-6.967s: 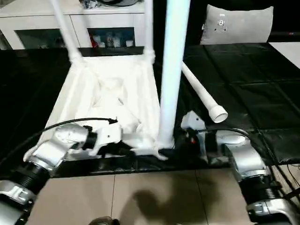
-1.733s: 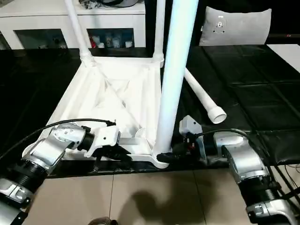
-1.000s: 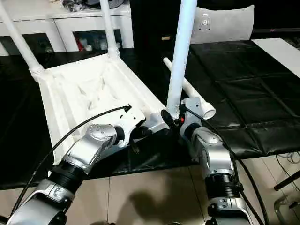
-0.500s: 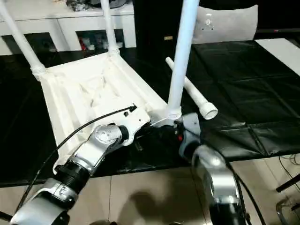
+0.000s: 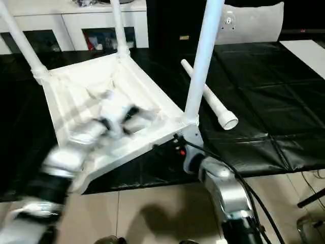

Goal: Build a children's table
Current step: Rotate table base

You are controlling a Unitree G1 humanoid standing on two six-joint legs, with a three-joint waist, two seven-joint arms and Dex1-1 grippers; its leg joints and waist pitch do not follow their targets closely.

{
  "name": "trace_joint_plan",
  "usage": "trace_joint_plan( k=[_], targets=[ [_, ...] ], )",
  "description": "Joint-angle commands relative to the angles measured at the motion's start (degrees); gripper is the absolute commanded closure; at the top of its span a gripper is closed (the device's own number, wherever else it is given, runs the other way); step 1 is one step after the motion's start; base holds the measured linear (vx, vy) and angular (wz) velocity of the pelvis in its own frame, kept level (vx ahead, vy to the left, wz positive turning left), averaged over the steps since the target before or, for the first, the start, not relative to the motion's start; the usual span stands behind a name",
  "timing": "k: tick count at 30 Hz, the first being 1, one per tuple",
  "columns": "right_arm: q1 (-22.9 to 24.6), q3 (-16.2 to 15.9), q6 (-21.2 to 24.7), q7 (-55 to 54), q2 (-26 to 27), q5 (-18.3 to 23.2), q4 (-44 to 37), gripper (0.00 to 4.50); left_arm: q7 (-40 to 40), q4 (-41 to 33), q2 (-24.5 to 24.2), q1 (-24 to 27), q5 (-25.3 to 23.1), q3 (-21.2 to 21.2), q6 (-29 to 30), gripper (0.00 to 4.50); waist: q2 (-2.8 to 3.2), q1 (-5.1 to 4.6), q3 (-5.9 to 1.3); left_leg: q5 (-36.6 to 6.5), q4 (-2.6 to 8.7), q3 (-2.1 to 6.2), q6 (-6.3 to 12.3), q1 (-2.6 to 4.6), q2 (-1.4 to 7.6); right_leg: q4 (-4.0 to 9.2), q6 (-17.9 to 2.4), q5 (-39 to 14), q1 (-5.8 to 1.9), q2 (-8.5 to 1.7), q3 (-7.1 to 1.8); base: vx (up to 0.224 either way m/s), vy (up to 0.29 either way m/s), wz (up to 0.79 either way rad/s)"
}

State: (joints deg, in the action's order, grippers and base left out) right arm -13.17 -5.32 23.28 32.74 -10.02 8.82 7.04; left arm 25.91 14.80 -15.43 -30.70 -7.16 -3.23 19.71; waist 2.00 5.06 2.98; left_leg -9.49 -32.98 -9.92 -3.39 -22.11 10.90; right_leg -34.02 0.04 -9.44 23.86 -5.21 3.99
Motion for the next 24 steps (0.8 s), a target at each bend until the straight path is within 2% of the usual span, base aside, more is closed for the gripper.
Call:
trace_joint_plan(
  k=[1, 3, 4, 7, 9, 10, 11, 14, 15, 16, 20, 24],
  targets=[
    [-0.66, -0.39, 2.16, -0.41, 0.16, -0.14, 0.63, 0.00, -0.39, -3.06, -3.27, 1.46, -1.41, 2.66, 3.86, 3.75, -0.86, 0.14, -3.81, -11.18, 3.49, 0.37, 2.84, 0.76, 1.70, 3.78, -9.96, -14.12, -3.03, -2.61, -2.09, 0.000, 0.000, 0.00],
    [-1.29, -0.80, 3.48, -1.02, 0.35, -0.35, 1.26, 0.00, 0.31, -4.82, -7.44, 2.56, -2.28, 4.51, 6.01, 3.75, -0.72, 0.20, -3.77, -11.83, 3.66, 0.43, 2.03, 0.85, 1.74, 3.76, -9.64, -14.95, -2.88, -2.55, -2.15, 0.000, 0.000, 0.00],
    [-1.62, -0.99, 3.62, -1.20, 0.41, -0.51, 1.70, 0.00, 0.81, -5.52, -9.52, 3.05, -3.01, 5.20, 6.79, 4.00, -0.58, 0.23, -3.83, -12.57, 3.84, 0.61, 1.23, 0.96, 1.79, 3.56, -9.43, -15.30, -2.76, -2.55, -2.16, 0.000, 0.000, 0.00],
    [-2.71, -1.38, 4.18, -2.23, 0.29, -1.48, 3.26, 0.00, 2.36, -6.52, -13.42, 3.97, -4.47, 5.51, 8.86, 4.00, -0.43, 0.20, -3.76, -14.33, 4.01, 0.59, -0.33, 1.38, 1.80, 3.63, -9.48, -14.52, -2.45, -2.39, -2.26, 0.000, 0.000, 0.00],
    [-2.85, -1.51, 4.11, -2.58, 0.31, -1.74, 3.46, 0.00, 2.59, -6.82, -14.70, 4.45, -5.20, 5.26, 9.54, 4.25, -0.53, 0.41, -3.72, -14.89, 4.03, 0.60, -0.73, 1.38, 1.82, 3.56, -9.50, -13.98, -2.43, -2.43, -2.33, 0.000, 0.000, 0.00],
    [-2.69, -2.84, 5.52, -1.54, -0.50, -2.17, 2.64, 0.00, 3.98, -7.63, -17.53, 5.99, -5.60, 4.26, 11.38, 4.25, -0.46, 0.58, -3.69, -15.56, 4.22, 0.81, -1.10, 1.22, 1.82, 3.36, -9.38, -13.78, -2.64, -2.54, -2.33, 0.000, 0.000, 0.00],
    [-2.62, -3.10, 6.17, -1.30, -0.63, -2.18, 2.35, 0.00, 4.95, -8.23, -18.39, 6.70, -5.39, 3.83, 12.34, 4.37, -0.55, 0.40, -3.69, -15.49, 4.29, 0.78, -1.12, 1.08, 1.79, 3.30, -9.28, -13.56, -2.75, -2.49, -2.33, 0.000, 0.000, 0.00],
    [-2.69, -4.35, 6.24, -0.40, -1.41, -2.86, 2.20, 0.00, 7.31, -9.49, -19.07, 8.19, -3.94, 2.85, 13.62, 4.47, -0.62, 0.40, -3.71, -15.93, 4.17, 0.66, -1.30, 1.20, 1.68, 3.49, -9.39, -13.88, -2.63, -2.63, -2.42, 0.000, 0.000, 0.00],
    [-2.75, -4.51, 6.12, -0.51, -1.40, -2.93, 2.31, 0.00, 8.01, -9.73, -18.83, 8.60, -2.95, 2.77, 14.00, 4.47, -0.29, 0.50, -3.71, -16.09, 4.11, 0.65, -1.33, 1.32, 1.67, 3.52, -9.45, -13.81, -2.49, -2.61, -2.46, 0.000, 0.000, 0.00],
    [-2.98, -4.56, 5.98, -0.97, -1.19, -2.94, 2.75, 0.00, 9.07, -10.02, -18.73, 9.17, -2.30, 2.33, 14.95, 4.47, -0.45, 0.49, -3.69, -16.22, 4.14, 0.64, -1.33, 1.24, 1.68, 3.57, -9.68, -13.57, -2.54, -2.61, -2.47, 0.000, 0.000, 0.00],
    [-4.09, -4.47, 4.76, -2.53, -0.40, -3.83, 4.98, 0.00, 11.07, -9.63, -20.70, 10.59, -4.85, -0.76, 15.66, 4.47, -0.36, 0.38, -3.79, -16.40, 4.15, 0.75, -1.44, 1.15, 1.59, 3.45, -9.77, -13.10, -2.64, -2.61, -2.43, 0.000, 0.000, 0.00],
    [-5.46, -3.88, 4.30, -3.35, 0.50, -3.51, 6.88, 0.00, 15.50, -11.26, -22.75, 11.54, -3.44, -3.51, 16.89, 4.47, -0.30, 0.21, -3.81, -16.63, 4.19, 0.78, -1.63, 1.20, 1.58, 3.39, -10.14, -13.06, -2.69, -2.54, -2.40, 0.000, 0.000, 0.00]
  ],
)
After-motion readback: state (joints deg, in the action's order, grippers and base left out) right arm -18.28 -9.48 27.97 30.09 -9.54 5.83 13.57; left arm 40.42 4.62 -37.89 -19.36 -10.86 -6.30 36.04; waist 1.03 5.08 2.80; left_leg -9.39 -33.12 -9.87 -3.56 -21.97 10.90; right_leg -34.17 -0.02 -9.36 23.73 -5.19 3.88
